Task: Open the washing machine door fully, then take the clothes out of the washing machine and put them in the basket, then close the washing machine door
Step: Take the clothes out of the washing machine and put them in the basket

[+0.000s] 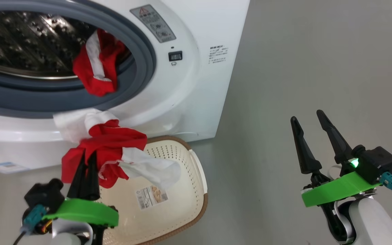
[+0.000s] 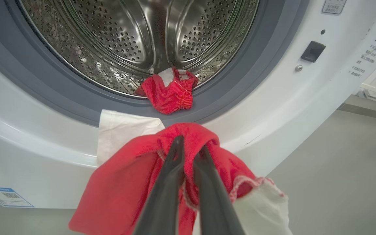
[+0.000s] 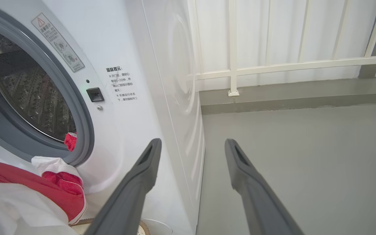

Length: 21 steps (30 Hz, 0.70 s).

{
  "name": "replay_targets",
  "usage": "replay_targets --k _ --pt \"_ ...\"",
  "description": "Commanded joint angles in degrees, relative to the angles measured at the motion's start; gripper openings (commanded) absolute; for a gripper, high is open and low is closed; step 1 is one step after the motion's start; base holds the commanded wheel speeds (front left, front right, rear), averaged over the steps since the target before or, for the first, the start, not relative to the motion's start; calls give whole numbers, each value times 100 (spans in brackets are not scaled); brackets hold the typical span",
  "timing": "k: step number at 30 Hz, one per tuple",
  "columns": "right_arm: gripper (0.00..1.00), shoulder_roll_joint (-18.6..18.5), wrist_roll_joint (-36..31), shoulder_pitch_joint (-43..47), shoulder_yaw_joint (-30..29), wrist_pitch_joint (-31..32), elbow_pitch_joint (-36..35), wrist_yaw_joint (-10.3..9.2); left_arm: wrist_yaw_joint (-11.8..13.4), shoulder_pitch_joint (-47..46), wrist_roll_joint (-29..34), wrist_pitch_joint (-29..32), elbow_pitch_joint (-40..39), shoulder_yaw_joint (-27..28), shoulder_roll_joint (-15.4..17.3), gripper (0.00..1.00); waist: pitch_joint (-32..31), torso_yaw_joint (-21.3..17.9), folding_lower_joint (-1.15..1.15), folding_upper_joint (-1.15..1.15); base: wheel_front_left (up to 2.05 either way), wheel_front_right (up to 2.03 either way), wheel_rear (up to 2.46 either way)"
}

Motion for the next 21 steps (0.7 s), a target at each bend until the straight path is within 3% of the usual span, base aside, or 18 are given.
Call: replay_targets --k 1,9,21 --pt "100 -49 13 -152 97 -36 -160 37 -50 -260 -80 -75 87 154 46 0 175 25 0 0 0 0 0" --pt "100 -24 -20 -361 113 -36 -112 37 -352 -1097 -368 -46 1915 4 45 0 639 37 0 0 0 0 0" --pt "100 51 -9 -677 221 -36 -137 37 -677 -2269 -987 787 4578 -249 67 0 1206 -363 0 0 0 0 0"
